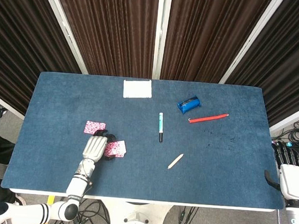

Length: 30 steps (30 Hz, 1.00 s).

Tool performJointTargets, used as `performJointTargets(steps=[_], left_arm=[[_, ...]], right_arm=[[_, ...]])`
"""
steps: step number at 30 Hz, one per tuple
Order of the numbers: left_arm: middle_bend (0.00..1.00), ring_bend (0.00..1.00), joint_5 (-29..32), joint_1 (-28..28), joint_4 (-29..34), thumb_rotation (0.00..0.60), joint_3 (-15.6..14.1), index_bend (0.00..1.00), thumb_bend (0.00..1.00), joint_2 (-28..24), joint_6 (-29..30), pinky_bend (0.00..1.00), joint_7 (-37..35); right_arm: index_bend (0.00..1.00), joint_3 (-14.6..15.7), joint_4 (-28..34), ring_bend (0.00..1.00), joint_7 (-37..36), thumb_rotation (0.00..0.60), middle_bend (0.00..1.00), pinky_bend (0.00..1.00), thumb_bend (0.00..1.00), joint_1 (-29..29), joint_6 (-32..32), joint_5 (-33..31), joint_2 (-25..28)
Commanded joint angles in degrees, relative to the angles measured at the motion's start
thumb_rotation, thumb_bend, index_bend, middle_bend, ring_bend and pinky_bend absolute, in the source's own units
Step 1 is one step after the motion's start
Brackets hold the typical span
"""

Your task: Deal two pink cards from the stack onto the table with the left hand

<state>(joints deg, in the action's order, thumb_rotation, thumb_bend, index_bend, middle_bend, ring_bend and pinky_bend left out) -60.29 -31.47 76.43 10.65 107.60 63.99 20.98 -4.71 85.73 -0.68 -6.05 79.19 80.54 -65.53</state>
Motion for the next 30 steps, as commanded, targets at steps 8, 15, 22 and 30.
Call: performJointTargets(steps=[8, 15, 22, 30], left_arm=[[0.47, 0.15, -1.40, 0.76, -0.52, 0.600, 0.17, 0.37, 0.30, -0.06, 0.16, 0.14, -3.52], [0.47, 0.15, -2.91, 1.38, -0.82, 0.600, 0.38, 0.39, 0.31, -0.21, 0.69, 0.14, -6.65], [0.48, 0.16, -4.75, 2.88, 0.10, 0.600, 0.06, 0.39, 0.30, -2.59, 2.45, 0.14, -8.73], [0.48, 0.16, -5.98, 7.05, 1.79, 0.600, -1.73, 0.40, 0.30, -8.20, 5.43, 0.14, -11.45]], right_arm=[[0.00, 0.01, -0.01, 0.00, 0.36, 0.600, 0.00, 0.00, 0.29, -0.04, -0.20, -0.22, -0.10], [0.00, -0.04, 0.35, 0.00, 0.94, 0.600, 0.00, 0.00, 0.29, -0.11, -0.26, -0.34, -0.02], [0.00, -0.11, 1.23, 0.00, 2.01, 0.600, 0.00, 0.00, 0.29, -0.19, -0.11, -0.34, 0.20], [0.00, -0.05, 1.90, 0.00, 3.25, 0.600, 0.00, 0.00, 0.29, -0.43, -0.41, -0.45, -0.07]])
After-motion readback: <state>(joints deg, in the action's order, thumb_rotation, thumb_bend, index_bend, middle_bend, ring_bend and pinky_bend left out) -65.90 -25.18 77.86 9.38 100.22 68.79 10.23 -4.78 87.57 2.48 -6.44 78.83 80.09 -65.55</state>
